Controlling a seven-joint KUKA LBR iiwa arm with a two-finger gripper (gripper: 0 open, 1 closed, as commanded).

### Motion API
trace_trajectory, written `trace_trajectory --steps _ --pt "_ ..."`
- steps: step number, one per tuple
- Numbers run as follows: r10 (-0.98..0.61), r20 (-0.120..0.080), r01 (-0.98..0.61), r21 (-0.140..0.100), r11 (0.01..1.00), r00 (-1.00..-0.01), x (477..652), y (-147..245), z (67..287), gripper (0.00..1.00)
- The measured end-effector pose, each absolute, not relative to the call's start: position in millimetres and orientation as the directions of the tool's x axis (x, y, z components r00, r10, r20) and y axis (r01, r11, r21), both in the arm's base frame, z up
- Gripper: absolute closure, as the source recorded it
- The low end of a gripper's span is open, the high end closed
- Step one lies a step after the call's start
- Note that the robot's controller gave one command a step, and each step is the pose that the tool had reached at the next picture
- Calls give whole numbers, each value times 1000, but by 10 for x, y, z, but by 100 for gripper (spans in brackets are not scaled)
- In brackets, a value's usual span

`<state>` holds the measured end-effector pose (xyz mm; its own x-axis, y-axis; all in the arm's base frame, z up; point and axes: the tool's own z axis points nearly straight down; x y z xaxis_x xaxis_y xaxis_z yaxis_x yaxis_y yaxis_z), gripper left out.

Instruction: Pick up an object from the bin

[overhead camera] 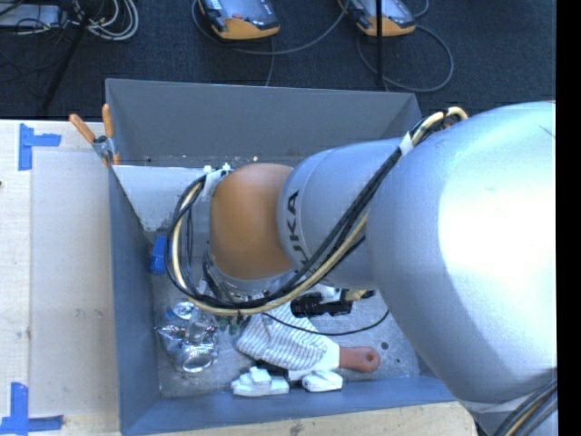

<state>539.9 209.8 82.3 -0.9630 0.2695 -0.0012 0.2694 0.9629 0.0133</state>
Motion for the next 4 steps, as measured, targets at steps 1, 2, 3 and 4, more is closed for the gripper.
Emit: trace_trajectory --steps 1,2,3,4 --pt "275 -31 275 24 961 -961 5471 2072 834 0" --pt "277 -30 277 24 961 -960 5469 2070 832 0" --pt "491 -15 492 -3 871 -871 5146 2347 829 100" --pt "492 -15 492 -3 870 -870 5146 2347 829 100"
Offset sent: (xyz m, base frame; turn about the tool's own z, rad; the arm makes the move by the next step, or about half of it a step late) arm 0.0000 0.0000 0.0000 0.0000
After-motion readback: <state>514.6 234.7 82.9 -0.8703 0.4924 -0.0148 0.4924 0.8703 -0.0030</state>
